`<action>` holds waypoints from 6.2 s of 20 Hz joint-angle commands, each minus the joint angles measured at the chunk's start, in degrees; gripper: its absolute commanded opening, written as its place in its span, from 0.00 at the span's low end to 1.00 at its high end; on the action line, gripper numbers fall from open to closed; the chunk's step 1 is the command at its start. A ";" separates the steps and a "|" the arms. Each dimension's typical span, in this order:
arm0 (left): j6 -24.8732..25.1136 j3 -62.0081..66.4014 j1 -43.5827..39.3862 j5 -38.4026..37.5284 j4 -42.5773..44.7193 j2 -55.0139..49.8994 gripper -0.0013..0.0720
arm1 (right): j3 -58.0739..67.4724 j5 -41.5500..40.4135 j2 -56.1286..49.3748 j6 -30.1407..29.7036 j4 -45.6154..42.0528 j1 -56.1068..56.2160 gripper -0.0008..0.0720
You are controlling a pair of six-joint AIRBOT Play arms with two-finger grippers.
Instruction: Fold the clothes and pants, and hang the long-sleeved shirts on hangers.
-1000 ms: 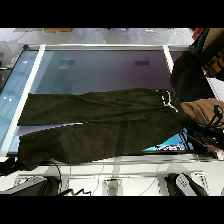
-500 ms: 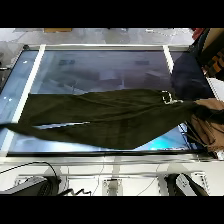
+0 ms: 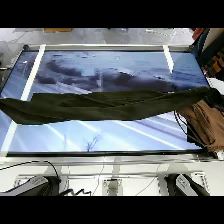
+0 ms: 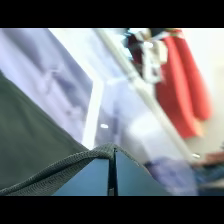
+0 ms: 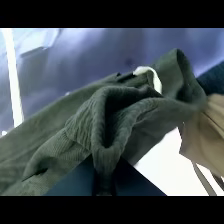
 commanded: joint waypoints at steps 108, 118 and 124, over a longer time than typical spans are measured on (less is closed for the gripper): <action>-10.47 34.12 -45.16 1.86 10.38 -1.29 0.04 | 56.65 -32.44 -60.72 27.12 -4.61 82.51 0.07; -10.49 33.86 -47.95 2.47 10.32 -9.92 0.04 | 56.65 -6.71 -54.36 26.25 -20.96 62.18 0.08; -10.49 33.83 -61.53 14.21 9.51 -17.66 0.04 | 56.65 9.62 -48.61 24.48 -21.84 43.85 0.08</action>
